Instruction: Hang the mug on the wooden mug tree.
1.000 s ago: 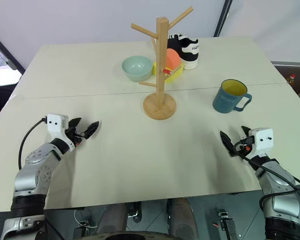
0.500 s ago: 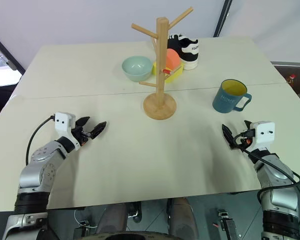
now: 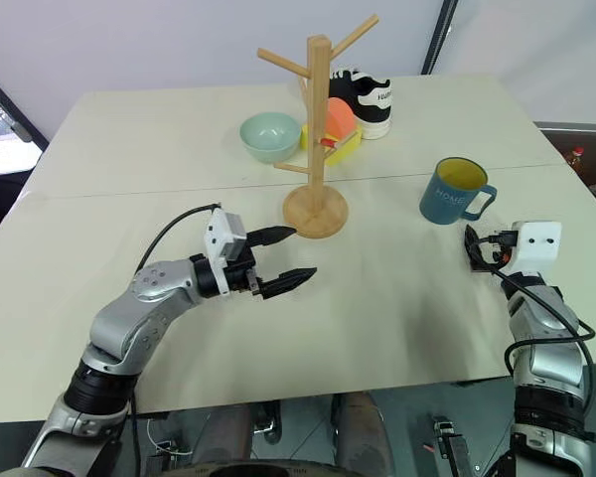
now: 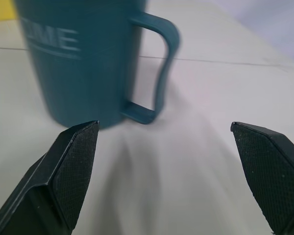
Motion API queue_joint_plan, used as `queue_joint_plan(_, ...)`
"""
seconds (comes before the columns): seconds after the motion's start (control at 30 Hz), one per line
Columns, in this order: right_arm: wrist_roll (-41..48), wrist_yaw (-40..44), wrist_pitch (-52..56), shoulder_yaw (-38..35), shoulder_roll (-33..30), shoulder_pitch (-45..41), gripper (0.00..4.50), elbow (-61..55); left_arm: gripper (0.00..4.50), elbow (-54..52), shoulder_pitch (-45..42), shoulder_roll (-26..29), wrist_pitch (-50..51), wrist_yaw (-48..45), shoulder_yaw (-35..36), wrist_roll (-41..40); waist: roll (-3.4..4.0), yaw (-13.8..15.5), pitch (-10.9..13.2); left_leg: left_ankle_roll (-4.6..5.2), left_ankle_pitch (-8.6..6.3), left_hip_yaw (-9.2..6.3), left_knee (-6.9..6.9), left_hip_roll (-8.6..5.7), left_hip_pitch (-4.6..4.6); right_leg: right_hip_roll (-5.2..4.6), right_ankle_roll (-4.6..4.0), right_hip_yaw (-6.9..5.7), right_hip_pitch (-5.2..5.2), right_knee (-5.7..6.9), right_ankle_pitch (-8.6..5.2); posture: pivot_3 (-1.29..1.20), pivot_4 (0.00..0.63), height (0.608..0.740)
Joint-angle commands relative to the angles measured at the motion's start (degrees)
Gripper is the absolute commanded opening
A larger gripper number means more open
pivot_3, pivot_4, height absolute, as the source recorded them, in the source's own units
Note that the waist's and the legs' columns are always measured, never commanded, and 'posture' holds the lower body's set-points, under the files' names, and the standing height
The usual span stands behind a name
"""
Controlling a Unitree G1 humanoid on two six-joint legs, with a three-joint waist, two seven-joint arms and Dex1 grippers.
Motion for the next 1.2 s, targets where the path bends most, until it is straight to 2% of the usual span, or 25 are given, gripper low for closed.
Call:
queue_joint_plan(0.03, -1.04, -1.53, -2.29, -1.3, -0.73, -2.49, 4.44, 1.49, 4.5, -2.81, -1.54, -0.38, -0.1, -0.49, -0.71, -0.66, 0.01, -0.03, 0.0, 0.0, 0.0, 0.0, 0.03, 0.02, 0.05, 0.0, 0.0, 0.0, 0.06, 0.01, 0.0, 0.0, 0.15, 0.732)
queue_joint_plan(0.93, -6.78, -2.13, -13.14, 2.39, -2.06, -19.33, 4.44, 29.06, 4.5, -4.8, -1.67, 0.14, 0.29, -0.11, -0.84, -1.93, 0.02, -0.08, 0.01, 0.03, -0.02, 0.01, 0.26, 0.09, 0.15, 0.02, 0.0, -0.01, 0.23, 0.1, 0.01, 0.0, 0.15, 0.732)
queue_joint_plan(1.03, -6.52, -1.14, -14.45, 2.41, -2.2, -20.96, 3.62, 32.04, 4.5, -4.79, -1.69, 0.19, 0.31, -0.02, -0.82, -1.86, 0.02, -0.12, 0.01, 0.03, -0.02, 0.01, 0.27, 0.1, 0.15, 0.03, 0.0, 0.0, 0.23, 0.11, 0.01, 0.0, 0.15, 0.732)
queue_joint_plan(1.13, -6.33, 0.04, -15.52, 2.44, -2.21, -21.99, 2.0, 33.82, 4.5, -4.87, -1.61, 0.3, 0.34, 0.06, -0.7, -1.86, 0.02, -0.08, 0.01, 0.04, -0.02, 0.01, 0.27, 0.1, 0.16, 0.03, 0.0, -0.01, 0.24, 0.12, 0.01, 0.0, 0.15, 0.732)
queue_joint_plan(1.2, -6.05, 1.21, -16.16, 2.41, -2.14, -22.55, 1.1, 34.64, 4.5, -4.92, -1.48, 0.4, 0.3, 0.12, -0.57, -1.87, 0.03, -0.08, 0.01, 0.04, -0.02, 0.01, 0.27, 0.1, 0.16, 0.03, 0.0, -0.01, 0.24, 0.12, 0.01, 0.0, 0.15, 0.732)
